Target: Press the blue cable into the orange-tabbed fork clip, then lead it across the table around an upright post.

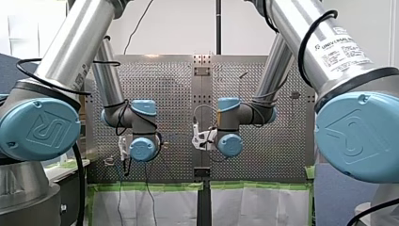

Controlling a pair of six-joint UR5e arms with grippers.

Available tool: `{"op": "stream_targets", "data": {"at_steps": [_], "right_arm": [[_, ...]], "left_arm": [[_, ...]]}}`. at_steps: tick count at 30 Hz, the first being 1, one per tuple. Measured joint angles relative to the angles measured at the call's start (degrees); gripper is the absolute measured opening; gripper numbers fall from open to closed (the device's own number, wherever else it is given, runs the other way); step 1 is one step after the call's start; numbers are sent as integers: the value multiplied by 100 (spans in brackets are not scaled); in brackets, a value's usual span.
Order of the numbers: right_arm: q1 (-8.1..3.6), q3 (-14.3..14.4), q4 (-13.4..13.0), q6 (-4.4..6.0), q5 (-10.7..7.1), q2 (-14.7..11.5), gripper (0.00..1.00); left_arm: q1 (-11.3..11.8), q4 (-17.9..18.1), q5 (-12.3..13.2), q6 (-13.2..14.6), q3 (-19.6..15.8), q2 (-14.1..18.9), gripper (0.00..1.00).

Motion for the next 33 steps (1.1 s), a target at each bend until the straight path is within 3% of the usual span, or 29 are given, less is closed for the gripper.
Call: {"op": "stream_targets", "data": {"at_steps": [20,26,33], "right_arm": [[0,-2,1,-2,0,2,0],[125,-155,156,-106,132,155,0],[164,-488,501,-130,181,500,0]], "left_arm": [[11,-10,9,10,-12,-12,0],[212,-109,211,212,-195,-211,0],[515,-122,592,594,-261,-345,0]]}}
